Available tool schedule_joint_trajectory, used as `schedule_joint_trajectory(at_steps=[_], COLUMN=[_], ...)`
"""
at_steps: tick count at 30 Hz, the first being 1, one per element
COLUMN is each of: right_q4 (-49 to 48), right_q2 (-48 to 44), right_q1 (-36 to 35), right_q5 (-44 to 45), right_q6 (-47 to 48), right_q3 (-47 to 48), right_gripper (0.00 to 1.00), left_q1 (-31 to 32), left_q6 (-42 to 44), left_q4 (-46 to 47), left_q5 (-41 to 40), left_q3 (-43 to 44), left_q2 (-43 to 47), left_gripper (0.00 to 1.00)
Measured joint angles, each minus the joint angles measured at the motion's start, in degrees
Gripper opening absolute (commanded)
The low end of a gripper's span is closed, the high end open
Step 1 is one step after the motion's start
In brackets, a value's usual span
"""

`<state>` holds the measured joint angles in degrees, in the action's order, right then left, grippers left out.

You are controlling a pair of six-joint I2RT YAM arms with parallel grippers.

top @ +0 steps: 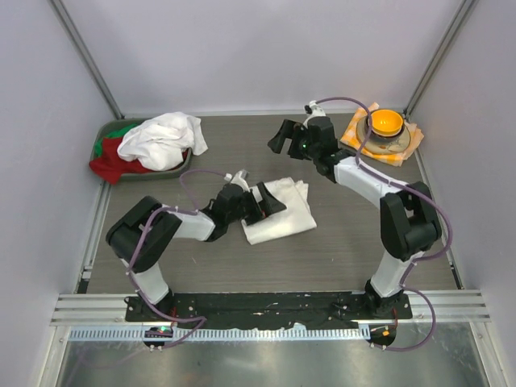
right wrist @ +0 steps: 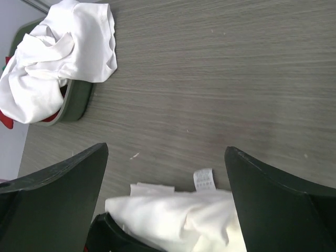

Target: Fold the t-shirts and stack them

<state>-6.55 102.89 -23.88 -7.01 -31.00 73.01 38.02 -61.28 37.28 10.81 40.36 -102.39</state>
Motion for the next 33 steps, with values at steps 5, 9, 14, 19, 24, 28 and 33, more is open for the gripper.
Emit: schedule_joint_trajectory(at_steps=[5,9,14,19,24,28,33], right_q4=[7.8,15.7,22.7,28.3,28.0,25.0,22.2], right_q2=[-9.4,-15.6,-21.6,-23.8,-22.9,-18.2,-8.6], right_q1=[0.0,0.0,-1.9,-9.4,-17.3,-18.3,-17.7], right_q5=[2.6,2.9,-1.5,-6.4,-9.3,-10.6,-11.7], right_q6=[1.0,0.7,-0.5,-2.0,-3.6,-4.4,-4.9], right_q3=[-3.9,-4.7,-9.1,-12.4,-12.9,-12.9,-12.2], right_gripper=[1.00,1.00,1.00,1.00,1.00,1.00,1.00], left_q1=[4.3,4.4,4.3,4.1,2.9,1.2,-2.3], left_q6=[2.8,6.4,9.9,10.8,10.4,10.0,9.4], left_q4=[-10.8,-25.4,-38.8,-46.3,-53.1,-56.8,-59.5], left_q5=[2.7,2.4,-1.6,-7.6,-10.9,-11.5,-11.2], left_q3=[-4.7,-2.4,6.7,10.2,8.9,6.5,5.1], left_q2=[10.2,20.8,35.6,45.3,46.5,46.7,48.8], left_gripper=[1.00,1.00,1.00,1.00,1.00,1.00,1.00])
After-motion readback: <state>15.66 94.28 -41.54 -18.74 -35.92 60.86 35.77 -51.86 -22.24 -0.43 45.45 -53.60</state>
